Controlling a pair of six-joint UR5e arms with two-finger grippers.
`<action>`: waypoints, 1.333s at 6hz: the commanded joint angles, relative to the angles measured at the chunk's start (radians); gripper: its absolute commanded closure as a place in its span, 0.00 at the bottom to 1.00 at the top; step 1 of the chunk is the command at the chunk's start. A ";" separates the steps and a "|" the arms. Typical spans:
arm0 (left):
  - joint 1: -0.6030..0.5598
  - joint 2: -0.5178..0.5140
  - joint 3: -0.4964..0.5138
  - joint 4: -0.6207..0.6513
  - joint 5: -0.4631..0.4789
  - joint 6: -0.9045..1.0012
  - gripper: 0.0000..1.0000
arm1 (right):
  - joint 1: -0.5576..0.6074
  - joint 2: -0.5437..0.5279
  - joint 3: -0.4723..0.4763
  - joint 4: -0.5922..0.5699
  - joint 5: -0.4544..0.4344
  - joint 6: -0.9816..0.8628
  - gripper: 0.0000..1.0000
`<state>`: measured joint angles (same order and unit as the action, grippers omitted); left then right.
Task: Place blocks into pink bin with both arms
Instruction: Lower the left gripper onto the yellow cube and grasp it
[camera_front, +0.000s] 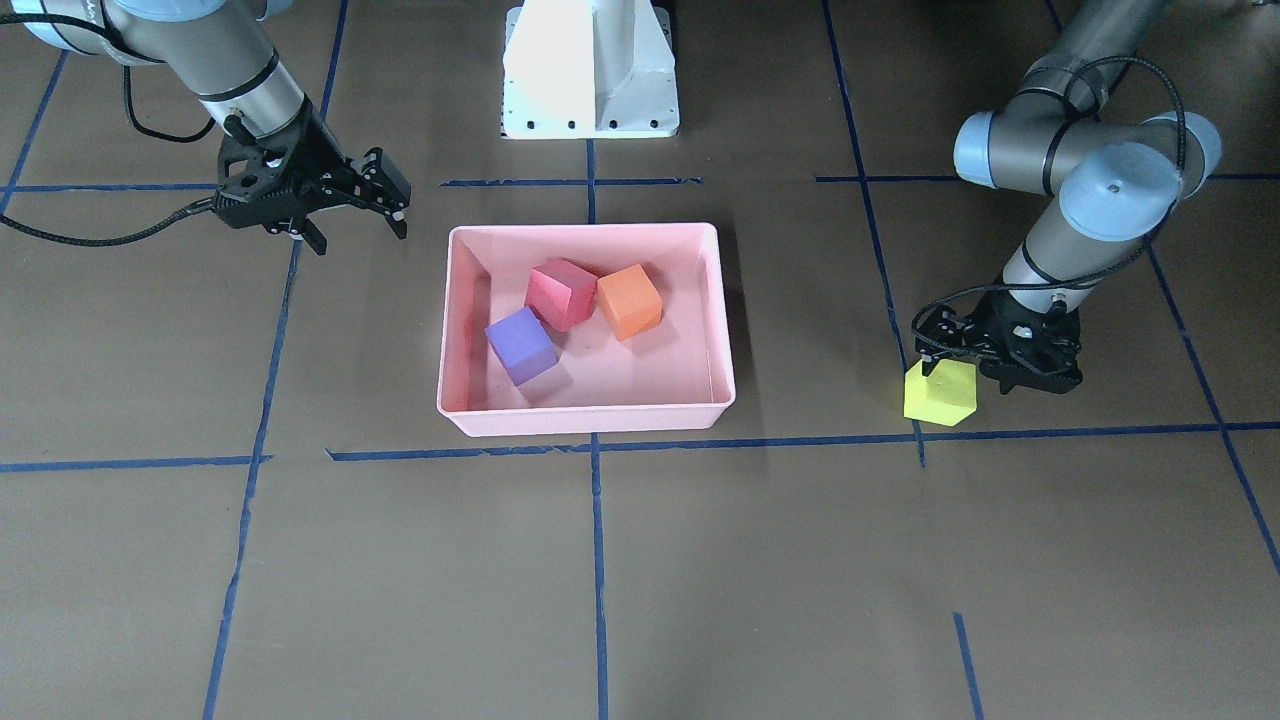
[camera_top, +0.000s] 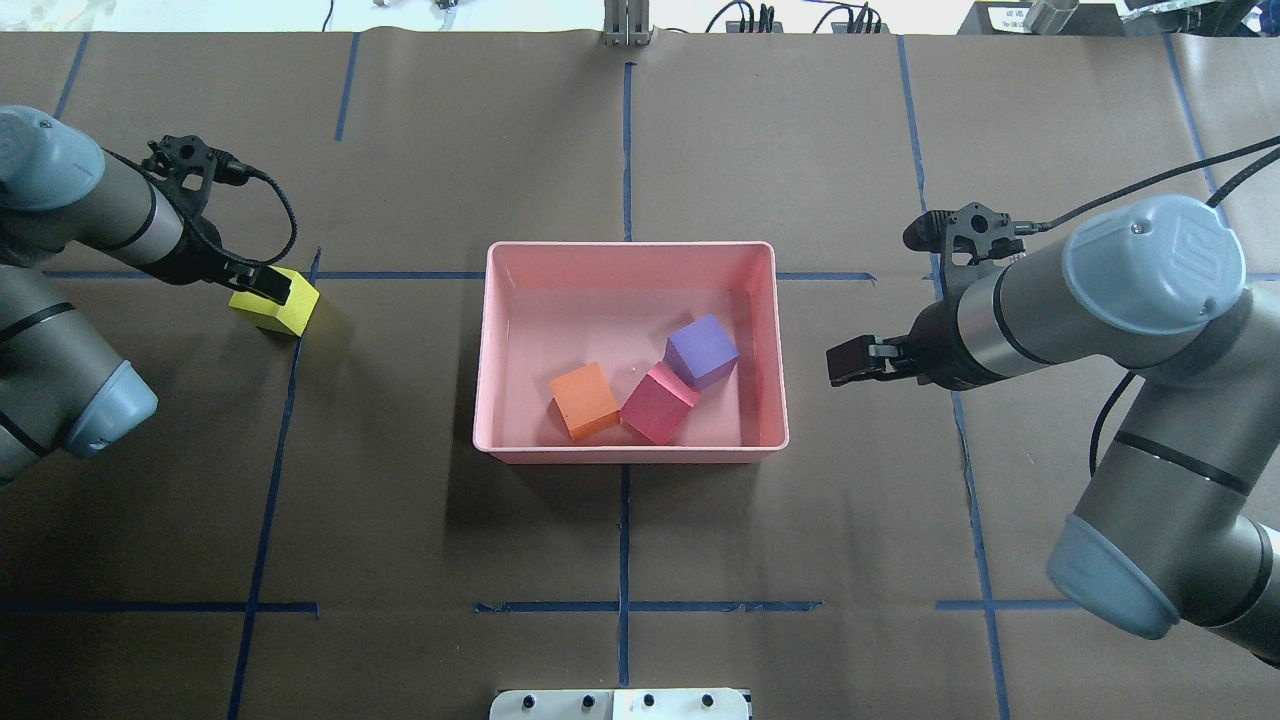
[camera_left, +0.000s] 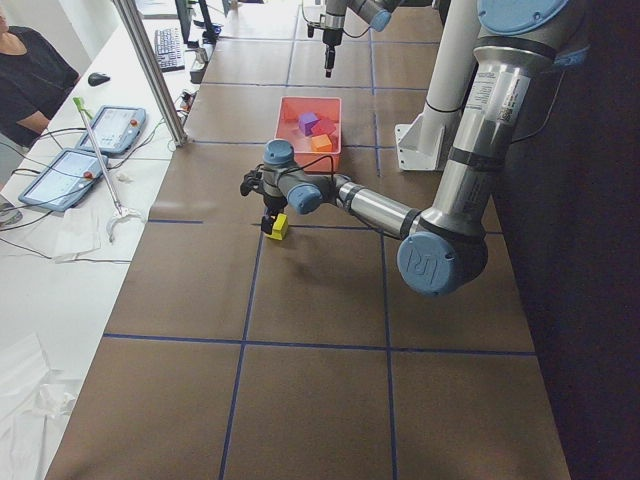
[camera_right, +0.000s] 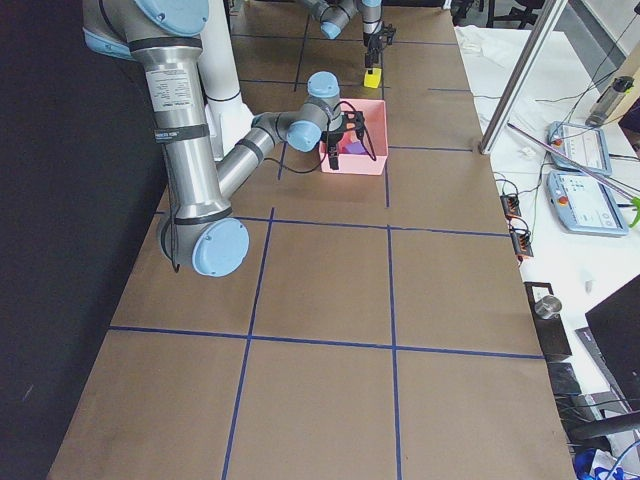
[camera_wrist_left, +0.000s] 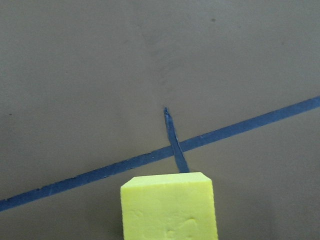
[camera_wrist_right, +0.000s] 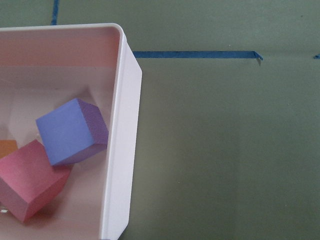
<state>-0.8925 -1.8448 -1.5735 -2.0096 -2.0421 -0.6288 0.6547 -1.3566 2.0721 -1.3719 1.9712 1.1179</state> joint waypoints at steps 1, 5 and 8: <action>0.000 -0.016 0.047 -0.057 -0.001 -0.015 0.00 | -0.001 0.004 0.000 0.001 -0.002 0.000 0.00; -0.013 -0.022 0.049 -0.071 -0.052 -0.029 0.00 | -0.001 0.001 0.000 0.001 -0.002 0.000 0.00; -0.014 -0.011 0.036 -0.083 -0.084 0.010 0.00 | 0.000 0.005 0.003 0.001 -0.002 0.002 0.00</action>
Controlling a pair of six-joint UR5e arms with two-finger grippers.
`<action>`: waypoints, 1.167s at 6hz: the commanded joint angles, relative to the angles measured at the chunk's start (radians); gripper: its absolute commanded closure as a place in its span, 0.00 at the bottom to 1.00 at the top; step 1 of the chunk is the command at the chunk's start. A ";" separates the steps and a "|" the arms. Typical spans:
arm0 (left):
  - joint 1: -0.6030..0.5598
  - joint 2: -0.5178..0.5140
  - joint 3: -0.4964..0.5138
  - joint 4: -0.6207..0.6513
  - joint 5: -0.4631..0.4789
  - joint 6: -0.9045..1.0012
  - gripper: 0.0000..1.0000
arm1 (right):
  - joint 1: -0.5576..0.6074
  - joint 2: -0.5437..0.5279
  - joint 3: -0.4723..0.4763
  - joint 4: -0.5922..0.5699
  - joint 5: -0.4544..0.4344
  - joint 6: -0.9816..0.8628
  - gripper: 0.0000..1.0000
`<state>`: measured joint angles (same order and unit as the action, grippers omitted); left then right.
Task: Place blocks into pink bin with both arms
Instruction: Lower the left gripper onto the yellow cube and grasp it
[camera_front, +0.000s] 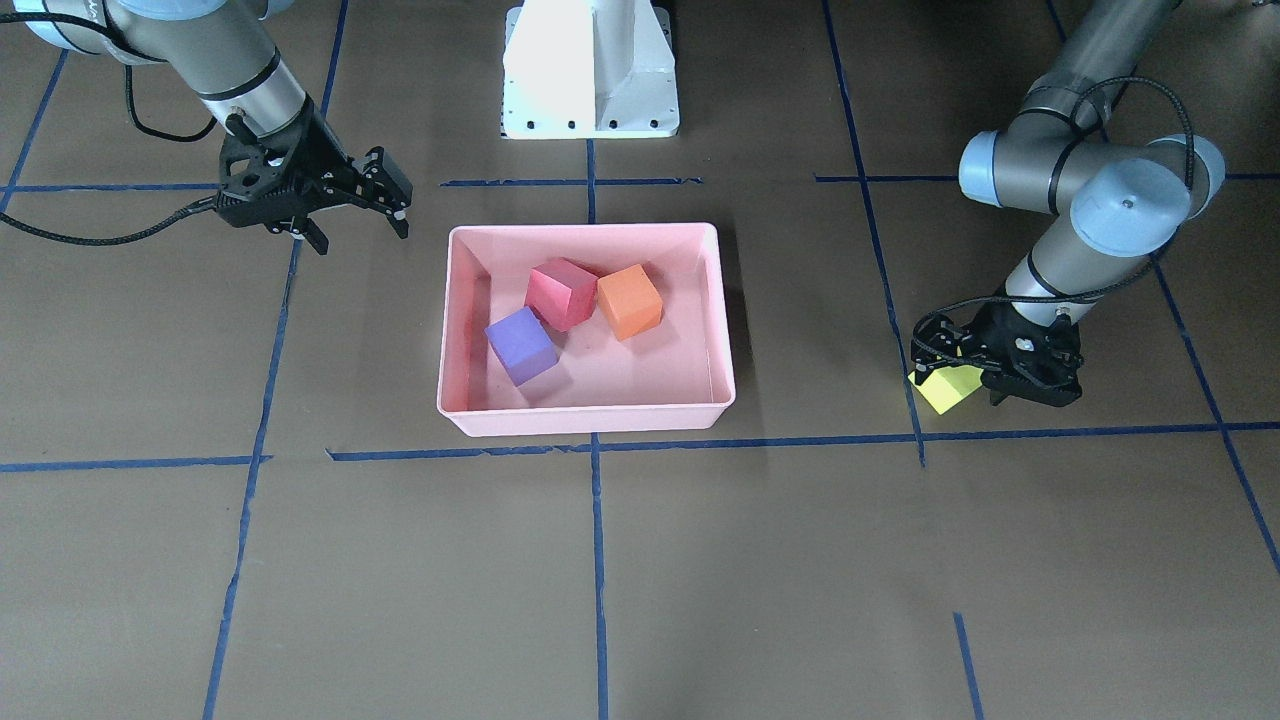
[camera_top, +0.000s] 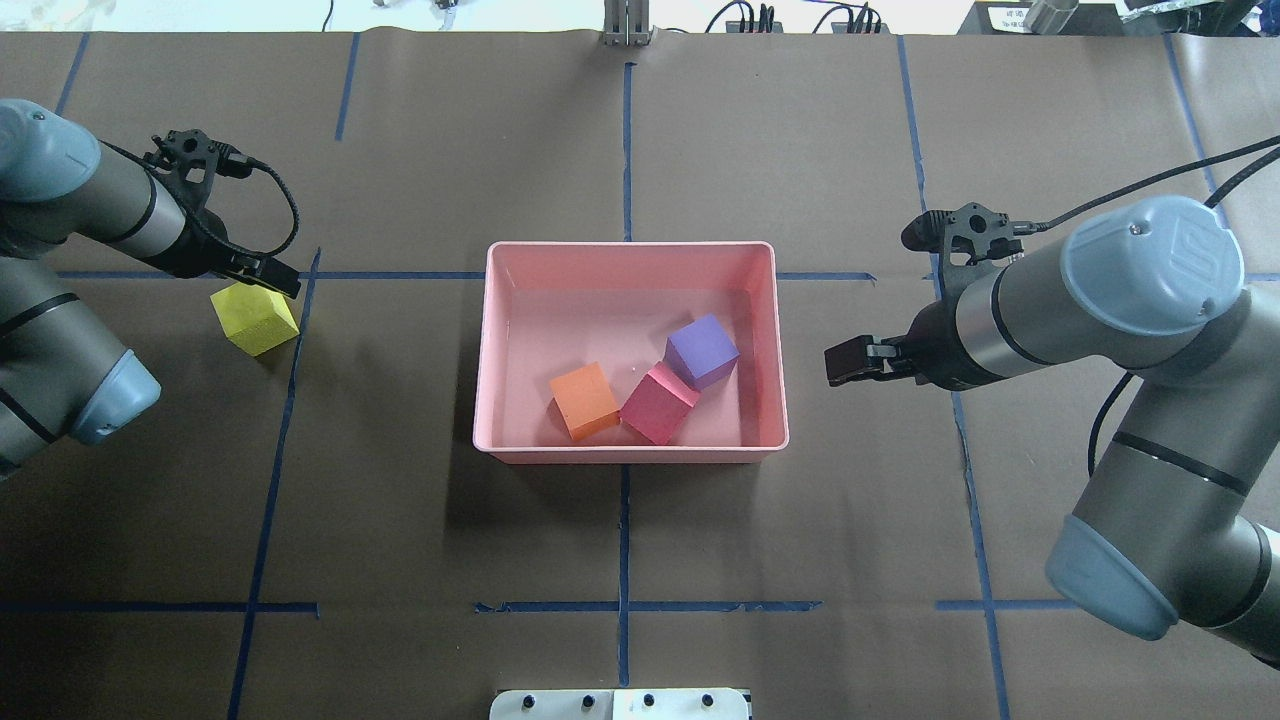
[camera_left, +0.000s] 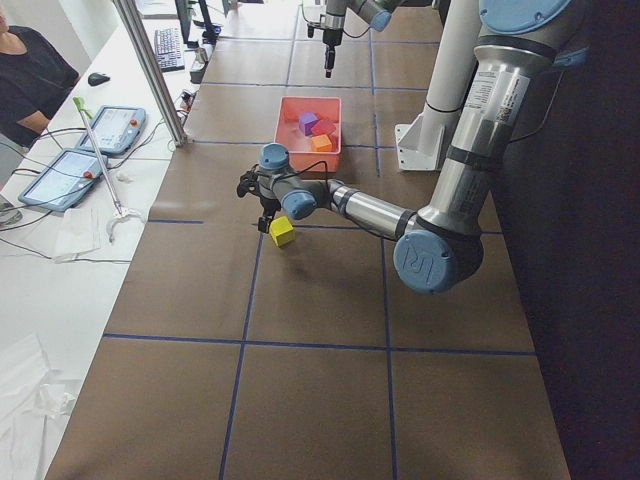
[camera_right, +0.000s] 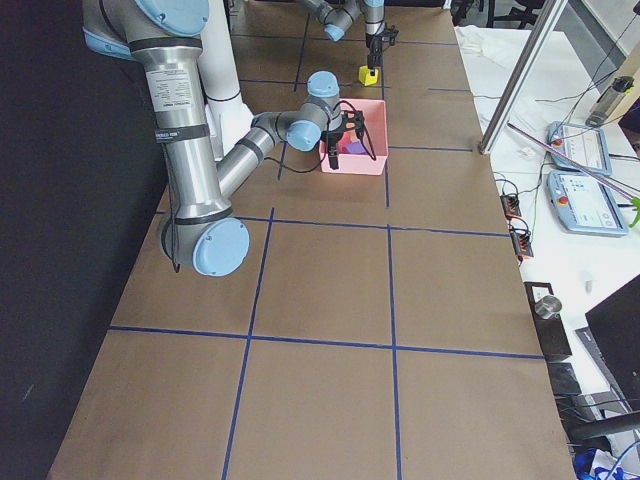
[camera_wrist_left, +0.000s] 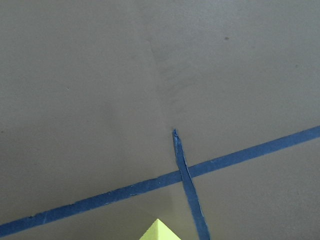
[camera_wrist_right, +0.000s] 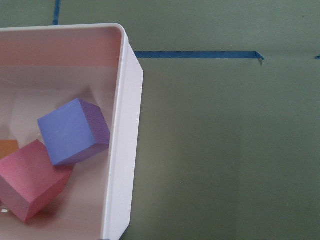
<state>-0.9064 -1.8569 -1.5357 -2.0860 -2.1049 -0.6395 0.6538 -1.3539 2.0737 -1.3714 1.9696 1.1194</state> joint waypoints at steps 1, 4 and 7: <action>0.001 0.024 0.003 -0.044 -0.027 0.114 0.00 | 0.001 -0.001 0.002 0.000 0.000 0.002 0.00; 0.009 0.042 0.000 -0.045 -0.026 0.226 0.00 | 0.001 -0.007 0.017 0.000 0.000 0.007 0.00; 0.014 0.048 0.015 -0.046 -0.026 0.232 0.00 | 0.001 -0.007 0.016 0.000 -0.002 0.010 0.00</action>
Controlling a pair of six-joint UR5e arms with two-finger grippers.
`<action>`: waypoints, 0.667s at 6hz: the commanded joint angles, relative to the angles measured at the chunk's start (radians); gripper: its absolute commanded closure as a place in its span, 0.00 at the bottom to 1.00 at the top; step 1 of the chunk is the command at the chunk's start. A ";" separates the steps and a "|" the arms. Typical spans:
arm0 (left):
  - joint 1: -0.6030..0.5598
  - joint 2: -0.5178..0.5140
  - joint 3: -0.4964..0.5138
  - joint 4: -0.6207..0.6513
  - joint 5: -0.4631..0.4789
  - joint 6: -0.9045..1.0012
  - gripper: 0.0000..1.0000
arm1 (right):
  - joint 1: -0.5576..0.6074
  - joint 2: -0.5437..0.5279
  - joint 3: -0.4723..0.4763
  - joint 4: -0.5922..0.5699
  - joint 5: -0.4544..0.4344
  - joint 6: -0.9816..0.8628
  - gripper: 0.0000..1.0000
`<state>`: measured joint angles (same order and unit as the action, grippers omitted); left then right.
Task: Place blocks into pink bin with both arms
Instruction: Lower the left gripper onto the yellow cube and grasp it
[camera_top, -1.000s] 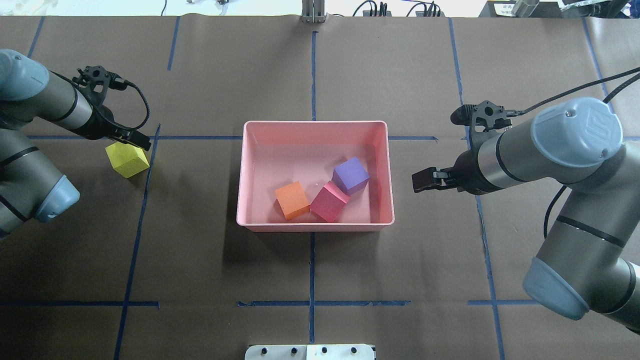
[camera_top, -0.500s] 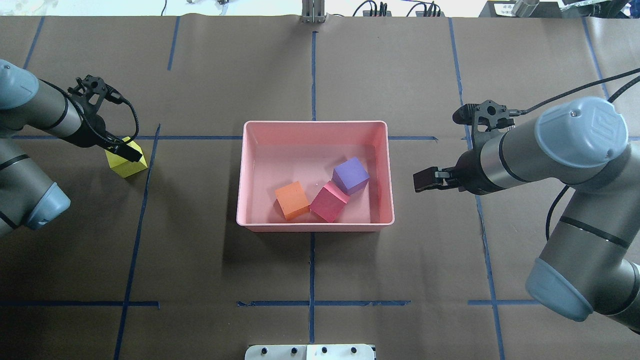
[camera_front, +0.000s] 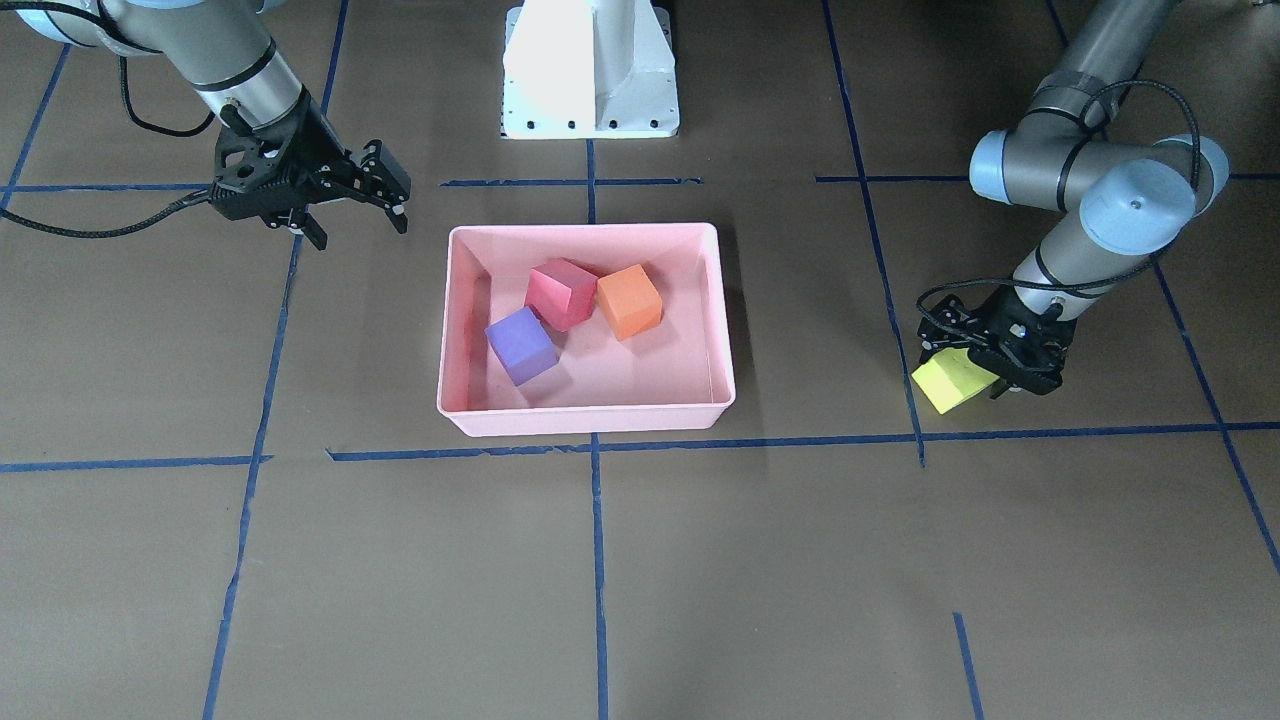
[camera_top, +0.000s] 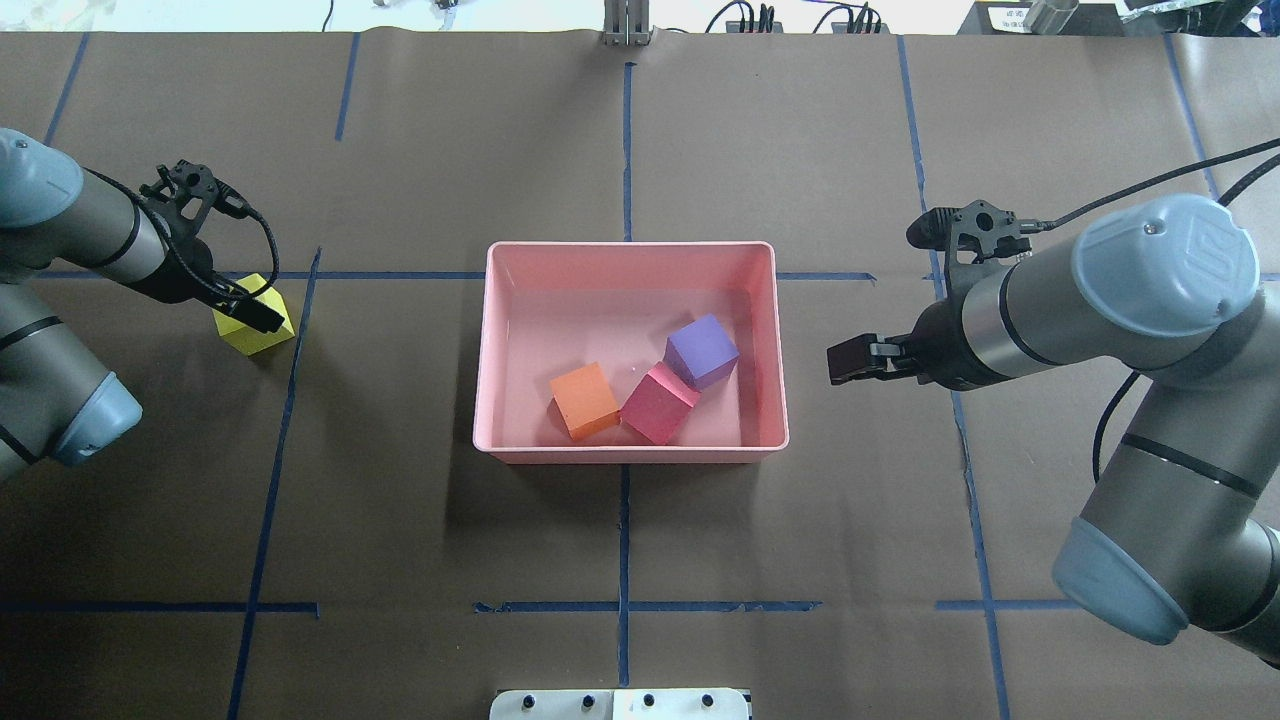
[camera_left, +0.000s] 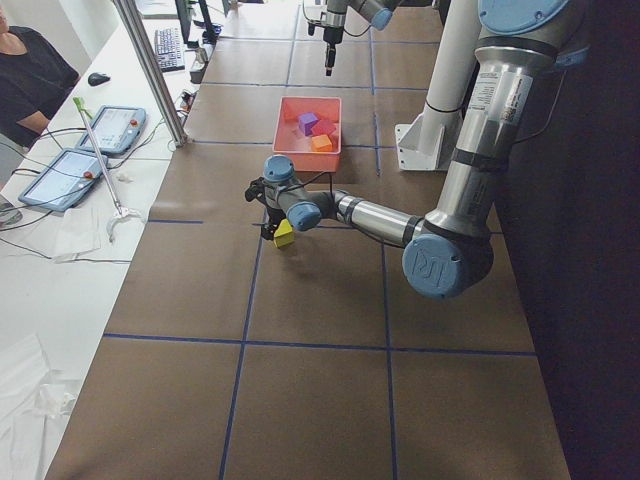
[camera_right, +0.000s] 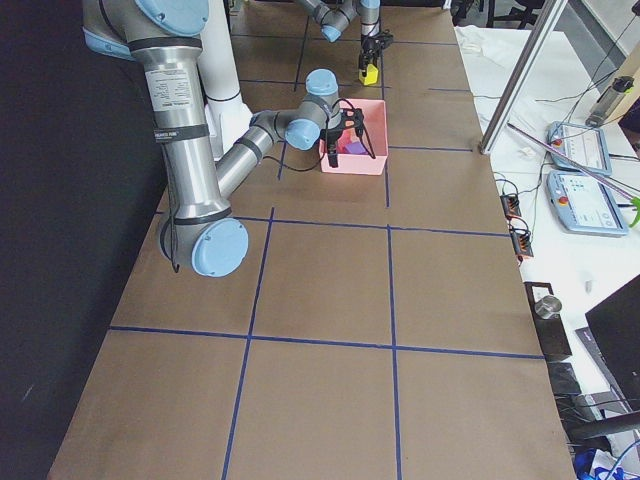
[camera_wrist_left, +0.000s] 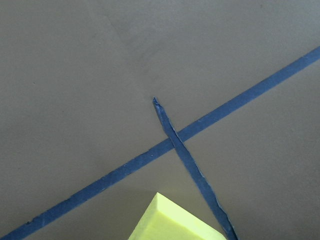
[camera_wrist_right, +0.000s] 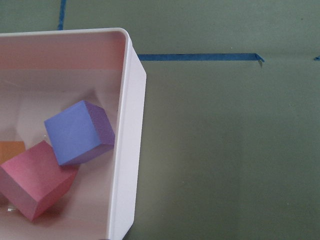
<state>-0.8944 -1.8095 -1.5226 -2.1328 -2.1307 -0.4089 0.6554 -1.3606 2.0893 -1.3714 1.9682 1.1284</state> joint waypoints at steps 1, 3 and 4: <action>0.008 -0.001 0.012 0.001 0.000 -0.001 0.01 | 0.000 0.000 0.000 0.000 0.000 0.001 0.00; 0.008 -0.001 0.012 -0.001 0.000 -0.010 0.61 | 0.001 0.000 0.000 0.000 0.001 0.001 0.00; 0.008 -0.004 -0.005 0.001 -0.018 -0.014 0.95 | 0.004 -0.002 0.001 0.000 0.003 -0.002 0.00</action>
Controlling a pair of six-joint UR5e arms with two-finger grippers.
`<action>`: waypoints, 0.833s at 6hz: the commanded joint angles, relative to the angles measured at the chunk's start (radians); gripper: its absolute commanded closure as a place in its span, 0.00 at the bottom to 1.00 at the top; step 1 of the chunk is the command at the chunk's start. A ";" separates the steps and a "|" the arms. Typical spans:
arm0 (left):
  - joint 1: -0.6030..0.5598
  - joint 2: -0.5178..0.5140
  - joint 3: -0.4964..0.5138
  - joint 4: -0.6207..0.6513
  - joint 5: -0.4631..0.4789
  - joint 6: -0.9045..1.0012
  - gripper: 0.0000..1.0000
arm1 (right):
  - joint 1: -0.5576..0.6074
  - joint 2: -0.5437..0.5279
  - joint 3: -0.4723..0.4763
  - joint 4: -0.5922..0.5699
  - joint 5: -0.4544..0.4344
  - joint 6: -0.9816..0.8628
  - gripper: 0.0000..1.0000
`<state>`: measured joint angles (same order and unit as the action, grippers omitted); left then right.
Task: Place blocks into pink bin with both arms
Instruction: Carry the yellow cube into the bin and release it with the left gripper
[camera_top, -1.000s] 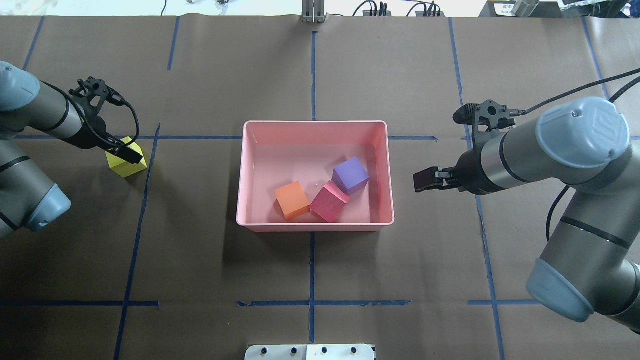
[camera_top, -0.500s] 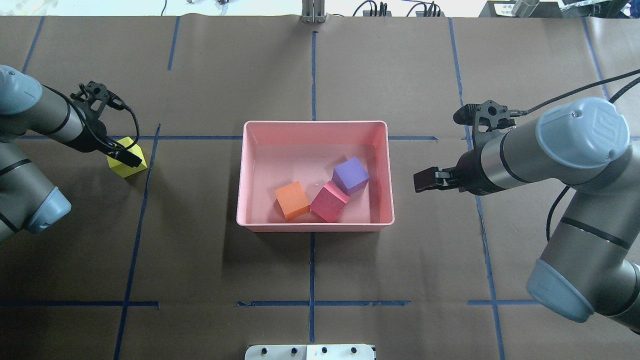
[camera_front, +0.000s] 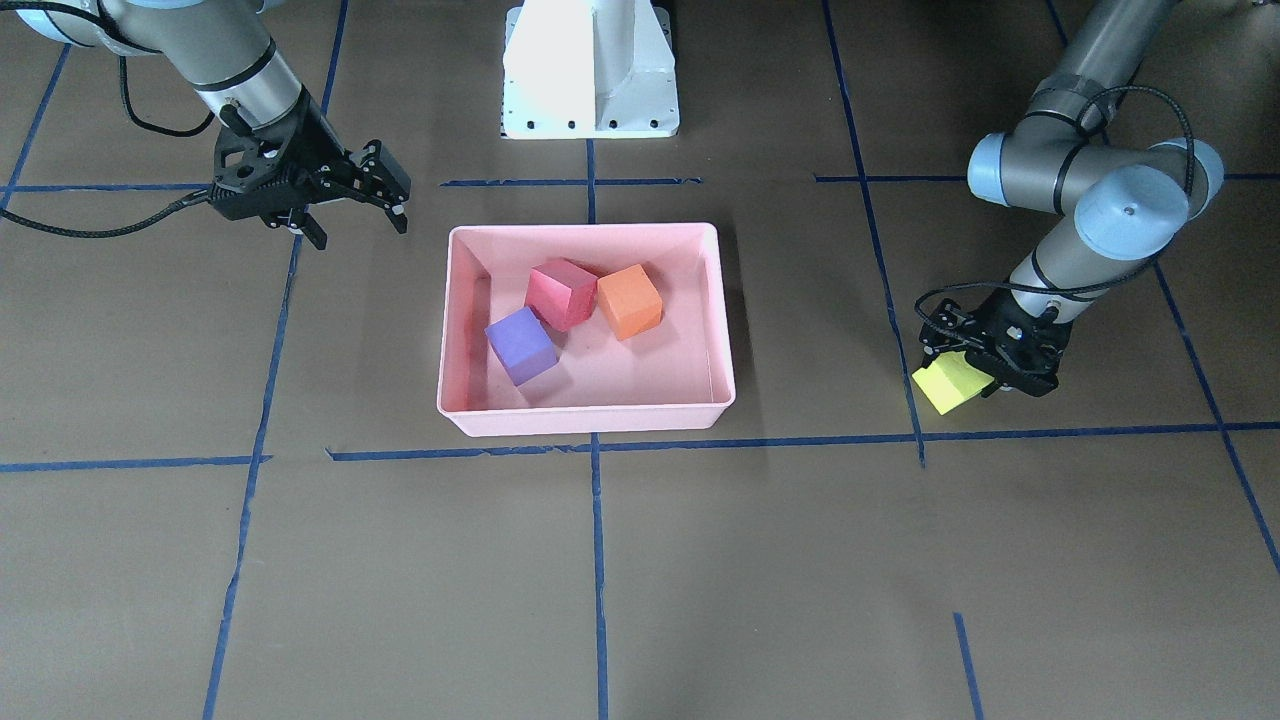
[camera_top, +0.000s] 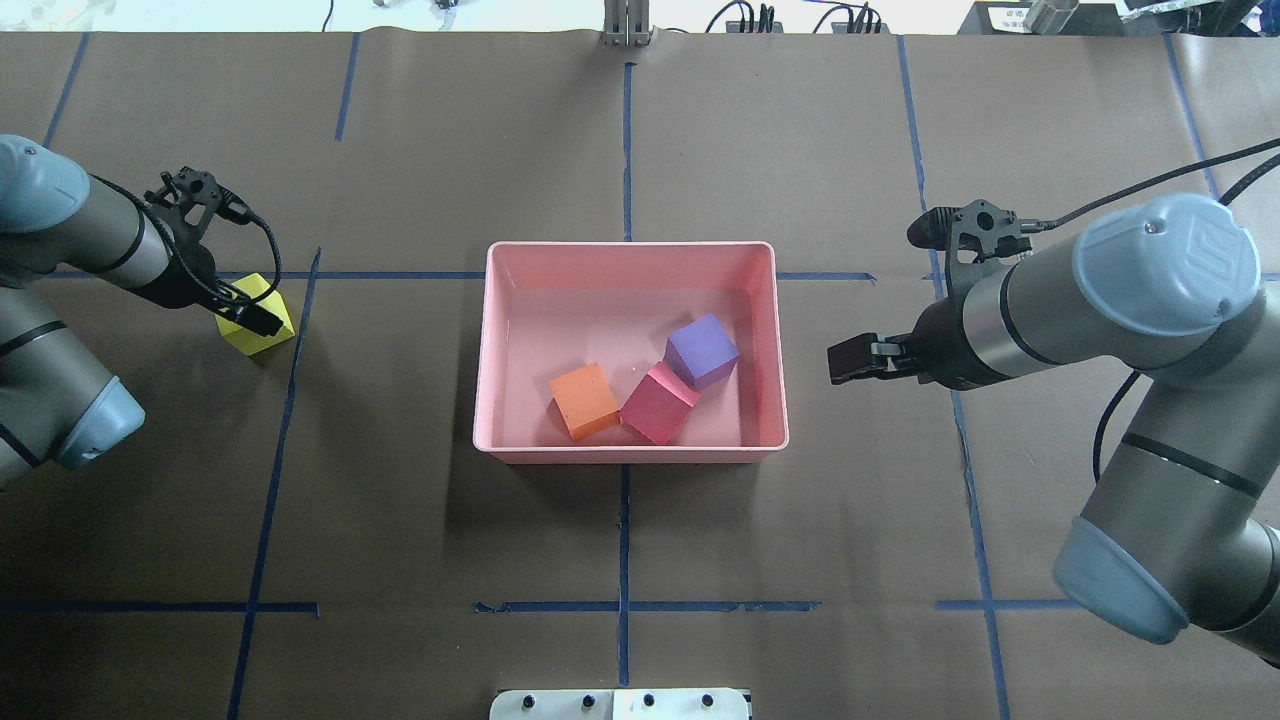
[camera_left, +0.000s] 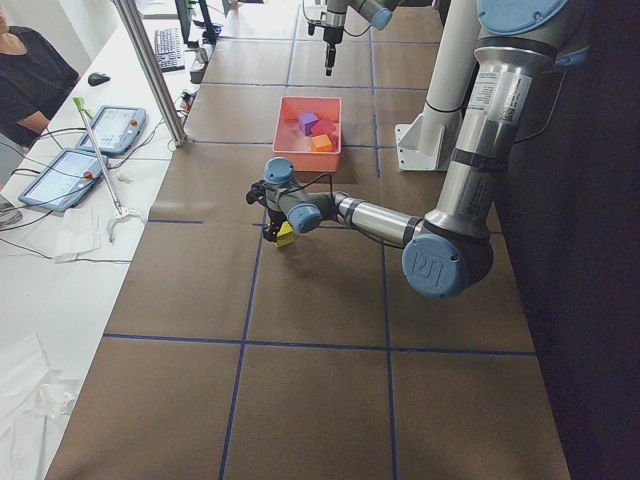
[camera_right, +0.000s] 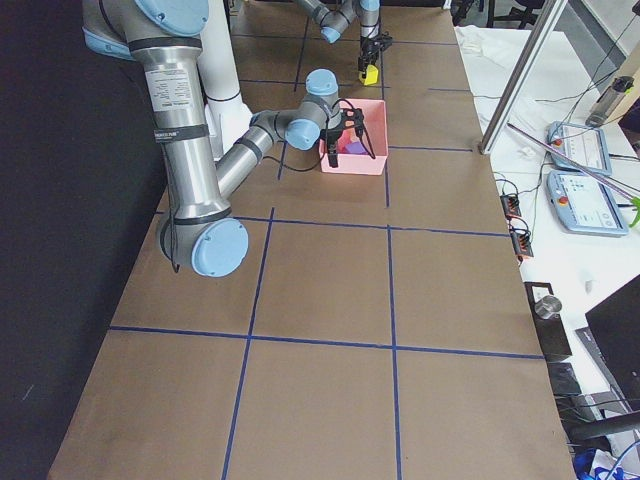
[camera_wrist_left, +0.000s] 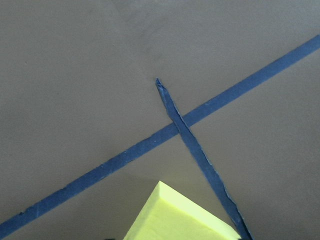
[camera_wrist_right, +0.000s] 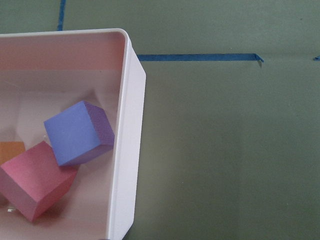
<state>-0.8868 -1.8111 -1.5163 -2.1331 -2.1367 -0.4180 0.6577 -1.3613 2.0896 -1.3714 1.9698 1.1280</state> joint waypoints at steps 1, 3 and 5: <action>0.000 -0.014 -0.097 0.001 -0.082 -0.134 0.98 | 0.002 -0.024 0.018 0.000 0.009 -0.010 0.00; 0.011 -0.175 -0.160 0.005 -0.131 -0.575 0.98 | 0.026 -0.058 0.033 0.000 0.015 -0.051 0.00; 0.155 -0.296 -0.255 0.015 -0.065 -0.932 0.96 | 0.054 -0.079 0.032 0.002 0.018 -0.112 0.00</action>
<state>-0.7912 -2.0405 -1.7404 -2.1227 -2.2377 -1.1899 0.7001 -1.4337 2.1223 -1.3695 1.9872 1.0378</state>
